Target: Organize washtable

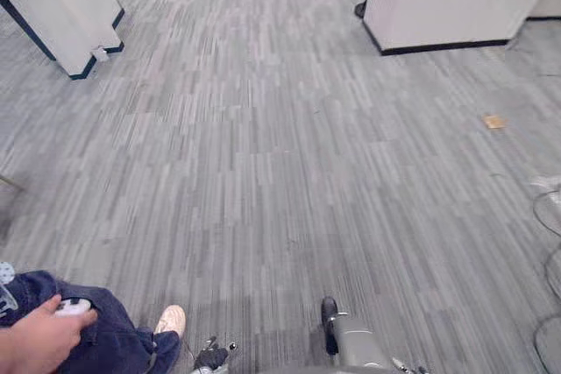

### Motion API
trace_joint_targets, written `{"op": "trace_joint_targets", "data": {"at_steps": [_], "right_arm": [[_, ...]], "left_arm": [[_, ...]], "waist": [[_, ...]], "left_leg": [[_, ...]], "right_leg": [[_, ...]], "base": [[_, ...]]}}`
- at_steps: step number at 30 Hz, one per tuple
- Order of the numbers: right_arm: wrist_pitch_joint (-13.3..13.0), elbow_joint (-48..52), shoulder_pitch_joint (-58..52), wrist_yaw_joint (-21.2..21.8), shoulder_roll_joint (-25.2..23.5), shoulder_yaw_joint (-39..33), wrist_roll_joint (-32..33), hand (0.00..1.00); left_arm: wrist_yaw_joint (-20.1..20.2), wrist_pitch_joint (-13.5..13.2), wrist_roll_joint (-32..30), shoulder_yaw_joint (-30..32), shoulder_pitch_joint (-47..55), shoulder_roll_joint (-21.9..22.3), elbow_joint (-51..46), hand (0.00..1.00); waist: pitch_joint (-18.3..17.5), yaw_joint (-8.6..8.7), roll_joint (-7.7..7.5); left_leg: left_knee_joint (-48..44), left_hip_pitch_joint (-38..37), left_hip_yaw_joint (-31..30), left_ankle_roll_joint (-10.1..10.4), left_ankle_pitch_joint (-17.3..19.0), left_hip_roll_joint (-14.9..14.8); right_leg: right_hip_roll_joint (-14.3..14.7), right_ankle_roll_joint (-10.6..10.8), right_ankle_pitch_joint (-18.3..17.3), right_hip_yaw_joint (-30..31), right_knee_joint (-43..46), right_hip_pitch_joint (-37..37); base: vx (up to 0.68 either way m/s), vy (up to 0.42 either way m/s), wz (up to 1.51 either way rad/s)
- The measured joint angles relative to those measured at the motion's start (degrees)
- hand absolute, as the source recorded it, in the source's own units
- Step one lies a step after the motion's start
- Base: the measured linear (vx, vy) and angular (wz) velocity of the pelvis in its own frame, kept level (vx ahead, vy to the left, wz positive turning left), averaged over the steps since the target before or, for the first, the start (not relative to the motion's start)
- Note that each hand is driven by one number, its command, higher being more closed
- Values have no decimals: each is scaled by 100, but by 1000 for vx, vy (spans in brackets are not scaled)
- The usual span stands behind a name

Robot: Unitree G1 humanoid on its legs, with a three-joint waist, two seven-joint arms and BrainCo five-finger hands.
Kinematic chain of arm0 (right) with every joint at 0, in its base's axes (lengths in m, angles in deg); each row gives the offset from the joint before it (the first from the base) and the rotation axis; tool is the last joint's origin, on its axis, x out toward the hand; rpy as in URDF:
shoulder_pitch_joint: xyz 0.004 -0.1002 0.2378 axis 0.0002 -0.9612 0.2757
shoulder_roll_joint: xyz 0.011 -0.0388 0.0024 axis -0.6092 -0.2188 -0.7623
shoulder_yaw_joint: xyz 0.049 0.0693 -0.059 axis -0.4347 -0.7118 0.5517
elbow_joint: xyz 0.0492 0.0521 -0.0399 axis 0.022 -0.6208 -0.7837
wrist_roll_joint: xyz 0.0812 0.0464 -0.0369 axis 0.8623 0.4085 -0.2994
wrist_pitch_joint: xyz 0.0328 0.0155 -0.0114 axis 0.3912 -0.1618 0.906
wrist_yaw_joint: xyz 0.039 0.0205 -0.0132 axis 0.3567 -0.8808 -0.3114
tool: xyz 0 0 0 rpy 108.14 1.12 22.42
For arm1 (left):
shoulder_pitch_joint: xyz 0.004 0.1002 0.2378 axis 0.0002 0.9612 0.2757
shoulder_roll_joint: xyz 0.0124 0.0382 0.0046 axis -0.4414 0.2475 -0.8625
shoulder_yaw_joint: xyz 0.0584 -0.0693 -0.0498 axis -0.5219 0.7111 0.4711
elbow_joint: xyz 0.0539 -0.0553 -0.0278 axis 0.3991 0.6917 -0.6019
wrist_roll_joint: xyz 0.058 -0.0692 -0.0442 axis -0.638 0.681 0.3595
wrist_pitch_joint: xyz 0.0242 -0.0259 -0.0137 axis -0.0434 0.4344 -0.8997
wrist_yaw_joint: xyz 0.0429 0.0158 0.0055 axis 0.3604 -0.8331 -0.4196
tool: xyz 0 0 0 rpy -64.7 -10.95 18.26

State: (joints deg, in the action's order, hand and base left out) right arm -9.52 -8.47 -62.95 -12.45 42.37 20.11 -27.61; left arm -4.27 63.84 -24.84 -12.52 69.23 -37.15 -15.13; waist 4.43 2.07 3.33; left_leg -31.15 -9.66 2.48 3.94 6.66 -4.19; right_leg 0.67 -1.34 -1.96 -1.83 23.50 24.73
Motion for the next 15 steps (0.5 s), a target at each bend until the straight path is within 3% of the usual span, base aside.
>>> {"op": "trace_joint_targets", "data": {"at_steps": [1,2,3,5,6,8,10,11,12,13,14,15], "right_arm": [[-1,25,-1,-4,3,7,67,0],[-9,25,-1,-26,1,-16,219,0],[-8,13,-2,-30,-4,-26,218,0],[53,-156,2,-29,-27,-22,27,0],[102,-178,5,-28,-27,-74,-90,0],[160,-208,63,-16,-9,-128,-324,0],[211,-210,146,-4,38,-125,-484,0],[203,-218,183,7,118,-69,-573,0],[200,-222,175,6,222,-71,-658,0],[229,-296,155,-8,300,-82,-812,0],[243,-359,126,-7,271,-109,-869,0],[265,-444,75,7,146,-182,-1045,0]], "left_arm": [[-7,29,45,21,-16,5,-6,0],[-14,53,117,5,-25,-3,-18,0],[-13,53,127,-1,-33,-21,-42,0],[-18,25,316,-6,-36,-119,-252,0],[-13,7,459,-16,-33,-89,-303,0],[-12,-52,805,-208,1,-108,-434,0],[-13,-77,969,-387,58,-115,-528,0],[-18,-140,992,-529,59,-140,-536,0],[-19,-192,994,-615,59,-50,-570,0],[-11,-225,1009,-683,96,-55,-686,0],[4,-241,1015,-675,122,-72,-748,0],[77,-254,996,-676,168,-106,-794,0]], "waist": [[22,-5,11],[70,-30,56],[72,-35,97],[214,-152,-142],[236,-191,-169],[251,-333,-195],[254,-353,-166],[213,-415,-46],[198,-488,101],[169,-616,164],[109,-679,47],[-142,-766,-212]], "left_leg": [[-495,218,2,187,-472,-64],[-1812,766,105,328,-830,-379],[-2225,905,201,268,-691,-493],[-2880,1530,486,-69,15,-576],[-2873,1696,546,-80,198,-576],[-2253,2460,714,-124,617,-480],[-445,2926,736,-102,568,-239],[969,3178,647,145,221,-182],[1544,3457,515,360,8,-200],[1587,3665,483,175,-483,-278],[1458,3648,586,6,-805,-227],[1444,3556,763,-353,-1150,14]], "right_leg": [[50,-81,-113,16,-13,-142],[213,-206,-283,12,-238,-672],[263,-242,-307,17,-388,-944],[218,-327,-380,106,-1165,-2132],[191,-327,-383,110,-1356,-2413],[57,-243,-518,91,-1892,-3114],[-74,-180,-843,38,-1979,-3342],[-68,-149,-1087,49,-1987,-3449],[23,-68,-1254,77,-2002,-3537],[5,74,-1496,114,-1960,-3710],[-135,198,-1583,178,-1927,-3800],[-429,340,-1690,345,-1752,-3819]], "base": [[610,-141,-23],[627,-123,-25],[862,-160,-24],[708,-117,-6],[436,-39,7],[487,7,16],[477,76,17],[450,129,4],[721,301,-6],[457,226,-21],[637,314,-44],[767,272,-36]]}}
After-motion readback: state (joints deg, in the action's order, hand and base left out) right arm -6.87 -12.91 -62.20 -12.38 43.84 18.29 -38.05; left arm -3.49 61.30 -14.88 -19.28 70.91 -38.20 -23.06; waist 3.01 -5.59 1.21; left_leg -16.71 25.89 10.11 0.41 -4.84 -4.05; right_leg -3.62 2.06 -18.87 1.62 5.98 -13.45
